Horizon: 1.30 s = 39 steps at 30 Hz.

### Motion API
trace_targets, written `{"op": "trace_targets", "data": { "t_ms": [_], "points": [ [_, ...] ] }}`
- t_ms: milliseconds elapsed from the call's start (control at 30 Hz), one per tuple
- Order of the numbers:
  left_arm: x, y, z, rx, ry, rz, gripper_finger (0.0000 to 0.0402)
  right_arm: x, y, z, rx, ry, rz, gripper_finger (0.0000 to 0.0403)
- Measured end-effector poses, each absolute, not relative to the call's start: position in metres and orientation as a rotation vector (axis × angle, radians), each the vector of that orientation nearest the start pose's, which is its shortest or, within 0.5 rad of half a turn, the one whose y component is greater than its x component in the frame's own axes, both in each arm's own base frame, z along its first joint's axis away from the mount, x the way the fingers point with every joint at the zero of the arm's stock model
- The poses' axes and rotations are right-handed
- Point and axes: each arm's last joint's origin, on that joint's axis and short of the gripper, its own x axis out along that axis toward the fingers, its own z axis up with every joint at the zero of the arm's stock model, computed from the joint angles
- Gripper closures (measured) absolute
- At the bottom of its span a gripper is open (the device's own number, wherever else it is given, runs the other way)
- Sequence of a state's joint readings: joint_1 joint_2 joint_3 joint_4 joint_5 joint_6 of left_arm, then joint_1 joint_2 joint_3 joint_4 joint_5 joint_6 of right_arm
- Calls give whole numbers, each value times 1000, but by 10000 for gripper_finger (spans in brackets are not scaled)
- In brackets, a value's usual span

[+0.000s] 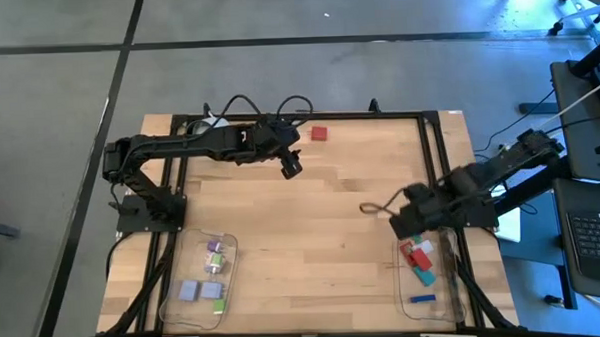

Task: Pick & Place Office items
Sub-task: Put the light blue timer into the right transparent bin, then put the orange adapter into the left transparent bin

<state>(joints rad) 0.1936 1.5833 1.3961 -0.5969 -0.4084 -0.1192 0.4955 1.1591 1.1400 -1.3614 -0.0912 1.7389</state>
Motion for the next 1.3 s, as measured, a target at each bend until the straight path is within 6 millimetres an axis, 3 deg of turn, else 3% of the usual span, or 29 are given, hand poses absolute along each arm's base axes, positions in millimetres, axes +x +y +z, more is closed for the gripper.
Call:
{"op": "trace_targets", "data": {
  "t_ms": [200, 367, 533, 800, 1300],
  "points": [
    [333, 77, 314, -23, 765, 616, 155, 146, 110, 265, 1207, 1527, -795, 339],
    [333, 77, 314, -53, 757, 620, 158, 142, 123, 231, 1272, 1532, -784, 339],
    [333, 76, 313, -74, 755, 627, 158, 137, 129, 210, 1296, 1517, -784, 338],
    [333, 76, 313, -88, 749, 633, 158, 130, 129, 200, 1267, 1524, -820, 320],
    [332, 79, 315, -51, 725, 722, 161, 135, 134, 207, 1276, 1544, -696, 186]
  ]
}}
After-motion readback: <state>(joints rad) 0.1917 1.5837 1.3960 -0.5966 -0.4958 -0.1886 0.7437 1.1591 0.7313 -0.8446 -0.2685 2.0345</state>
